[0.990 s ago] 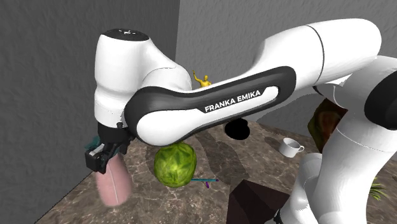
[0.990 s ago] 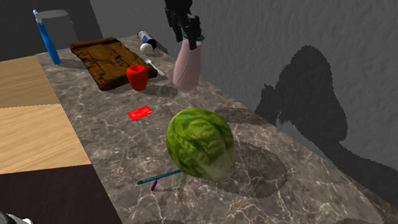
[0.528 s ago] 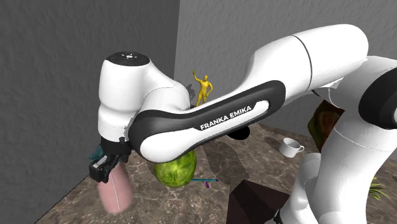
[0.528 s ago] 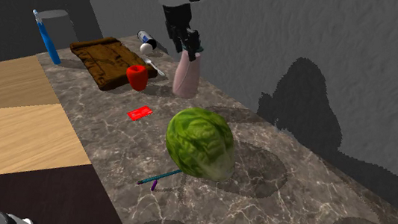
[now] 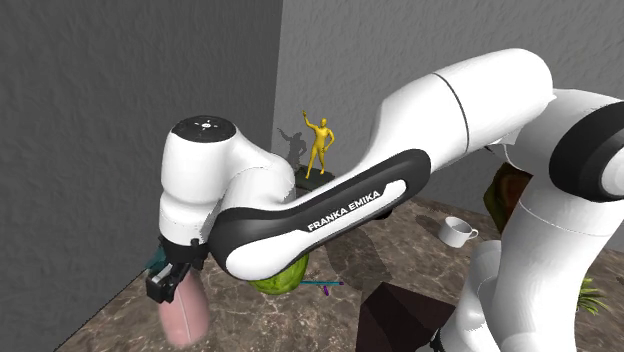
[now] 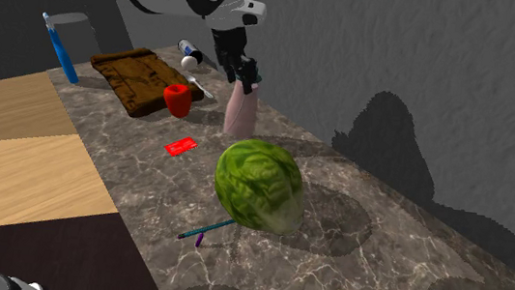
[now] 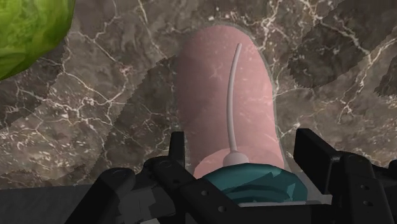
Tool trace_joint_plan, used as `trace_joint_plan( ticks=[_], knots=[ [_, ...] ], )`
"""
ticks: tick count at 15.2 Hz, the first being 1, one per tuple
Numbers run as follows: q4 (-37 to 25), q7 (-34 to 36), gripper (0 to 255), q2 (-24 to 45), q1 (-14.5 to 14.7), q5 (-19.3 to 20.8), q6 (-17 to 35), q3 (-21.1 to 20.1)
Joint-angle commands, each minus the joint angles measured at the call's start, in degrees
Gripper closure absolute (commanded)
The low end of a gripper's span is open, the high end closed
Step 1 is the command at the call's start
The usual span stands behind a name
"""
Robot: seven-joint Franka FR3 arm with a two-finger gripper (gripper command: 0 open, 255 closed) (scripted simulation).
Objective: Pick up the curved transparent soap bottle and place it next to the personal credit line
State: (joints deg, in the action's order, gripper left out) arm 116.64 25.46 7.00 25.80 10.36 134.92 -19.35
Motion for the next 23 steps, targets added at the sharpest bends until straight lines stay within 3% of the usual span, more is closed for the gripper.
trace_joint_plan(
  ticks=[1,11,12,17,21,23],
  knots=[
    [0.5,0.6,255,0.9,0.1,0.7,1.4,0.1],
    [1.3,1.3,255,1.9,0.2,1.5,3.1,0.3],
    [1.3,1.3,0,1.9,0.2,1.5,3.1,0.3],
    [1.3,1.3,0,1.9,0.2,1.5,3.1,0.3],
    [0.2,-0.8,0,-3.2,-0.1,-1.7,-2.7,-0.4],
    [0.2,-0.8,0,-3.2,0.0,-1.7,-2.7,-0.4]
  ],
)
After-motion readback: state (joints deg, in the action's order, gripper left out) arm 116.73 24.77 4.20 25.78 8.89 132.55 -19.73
